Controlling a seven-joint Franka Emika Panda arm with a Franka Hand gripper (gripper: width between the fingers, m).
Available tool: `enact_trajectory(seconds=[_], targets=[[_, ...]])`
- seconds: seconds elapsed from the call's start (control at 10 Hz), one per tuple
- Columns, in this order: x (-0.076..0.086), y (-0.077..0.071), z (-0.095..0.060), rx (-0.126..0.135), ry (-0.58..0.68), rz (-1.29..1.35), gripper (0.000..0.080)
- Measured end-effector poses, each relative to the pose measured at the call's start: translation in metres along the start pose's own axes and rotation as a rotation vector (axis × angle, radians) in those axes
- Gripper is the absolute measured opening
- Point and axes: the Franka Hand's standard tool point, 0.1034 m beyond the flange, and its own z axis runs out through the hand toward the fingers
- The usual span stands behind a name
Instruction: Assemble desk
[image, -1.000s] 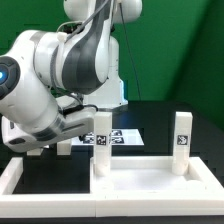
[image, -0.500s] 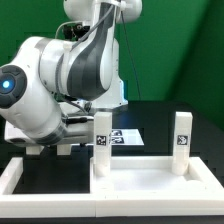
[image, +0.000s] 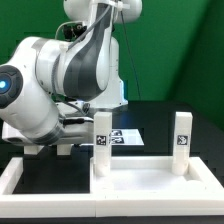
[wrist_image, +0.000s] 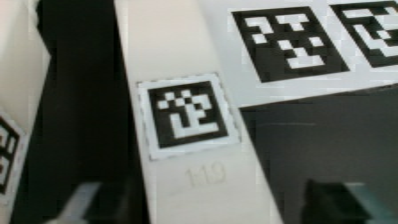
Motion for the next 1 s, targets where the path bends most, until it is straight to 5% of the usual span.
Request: enact_trajectory(seconds=[0.9, 1.0], targets=[[-0.001, 0.001, -0.001, 0.002, -0.001, -0.007, 0.0288], [-0.007, 0.005, -0.018, 0.016, 0.003, -0.047, 0.0289]])
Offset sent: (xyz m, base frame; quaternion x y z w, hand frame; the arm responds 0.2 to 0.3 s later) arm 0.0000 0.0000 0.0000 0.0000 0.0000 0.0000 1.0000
